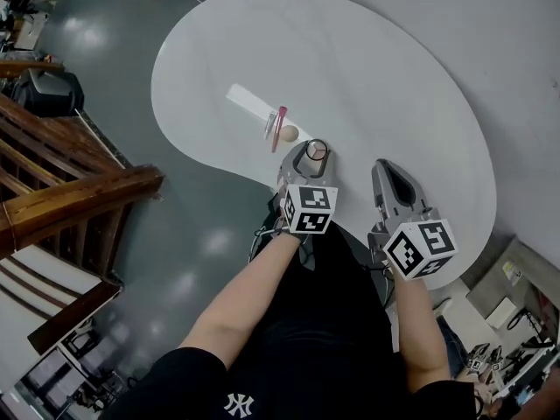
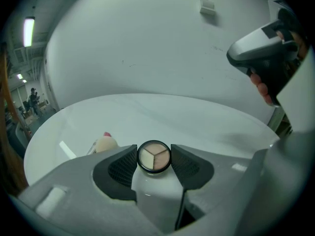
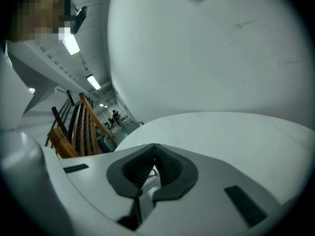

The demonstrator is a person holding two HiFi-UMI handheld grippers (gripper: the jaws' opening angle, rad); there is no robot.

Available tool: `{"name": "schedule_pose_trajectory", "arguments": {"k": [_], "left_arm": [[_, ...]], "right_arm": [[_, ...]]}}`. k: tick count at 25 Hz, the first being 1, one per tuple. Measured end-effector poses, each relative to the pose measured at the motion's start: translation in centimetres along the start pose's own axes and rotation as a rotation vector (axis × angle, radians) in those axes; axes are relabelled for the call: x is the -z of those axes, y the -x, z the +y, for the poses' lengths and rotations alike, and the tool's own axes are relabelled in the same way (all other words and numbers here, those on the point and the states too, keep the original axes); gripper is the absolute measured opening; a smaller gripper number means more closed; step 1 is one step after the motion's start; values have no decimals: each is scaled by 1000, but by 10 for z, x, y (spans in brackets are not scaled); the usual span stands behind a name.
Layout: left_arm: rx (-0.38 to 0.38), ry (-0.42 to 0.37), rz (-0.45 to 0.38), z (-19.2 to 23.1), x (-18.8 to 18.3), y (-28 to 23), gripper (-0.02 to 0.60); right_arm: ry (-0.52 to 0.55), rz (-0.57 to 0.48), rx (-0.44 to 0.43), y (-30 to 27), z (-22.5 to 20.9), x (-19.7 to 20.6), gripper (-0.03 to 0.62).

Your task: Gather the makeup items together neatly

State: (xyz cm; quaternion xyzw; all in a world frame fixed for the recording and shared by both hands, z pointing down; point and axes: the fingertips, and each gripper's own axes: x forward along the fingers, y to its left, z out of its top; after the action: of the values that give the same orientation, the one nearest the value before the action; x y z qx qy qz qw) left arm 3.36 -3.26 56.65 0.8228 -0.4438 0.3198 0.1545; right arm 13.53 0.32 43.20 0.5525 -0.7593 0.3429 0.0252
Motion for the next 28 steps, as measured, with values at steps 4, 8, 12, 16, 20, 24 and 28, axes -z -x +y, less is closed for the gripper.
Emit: {"name": "schedule_pose_trajectory", "arguments": {"k": [4, 8, 12, 16, 20, 24, 28], "left_arm": [[-41, 44, 10, 11, 9, -3, 207], [-89, 93, 22, 23, 15, -6, 207], [-115, 137, 26, 28, 18, -11, 206], [-139, 166, 34, 28, 18, -15, 207], [-153, 184, 23, 32, 19, -16, 206], [-140, 196, 22, 29, 22, -15, 207], [-128, 201, 11, 28, 20, -8, 207]], "right_arm": [[13, 23, -13, -6, 6, 6, 14], [27, 46, -31, -15, 13, 9, 14], [35, 63, -39, -20, 14, 11, 14], [38, 75, -41, -21, 10, 10, 14], [33, 83, -38, -23, 8, 11, 14], [25, 93, -44, -23, 8, 14, 14], [24, 88, -63, -23, 13, 13, 14]]}}
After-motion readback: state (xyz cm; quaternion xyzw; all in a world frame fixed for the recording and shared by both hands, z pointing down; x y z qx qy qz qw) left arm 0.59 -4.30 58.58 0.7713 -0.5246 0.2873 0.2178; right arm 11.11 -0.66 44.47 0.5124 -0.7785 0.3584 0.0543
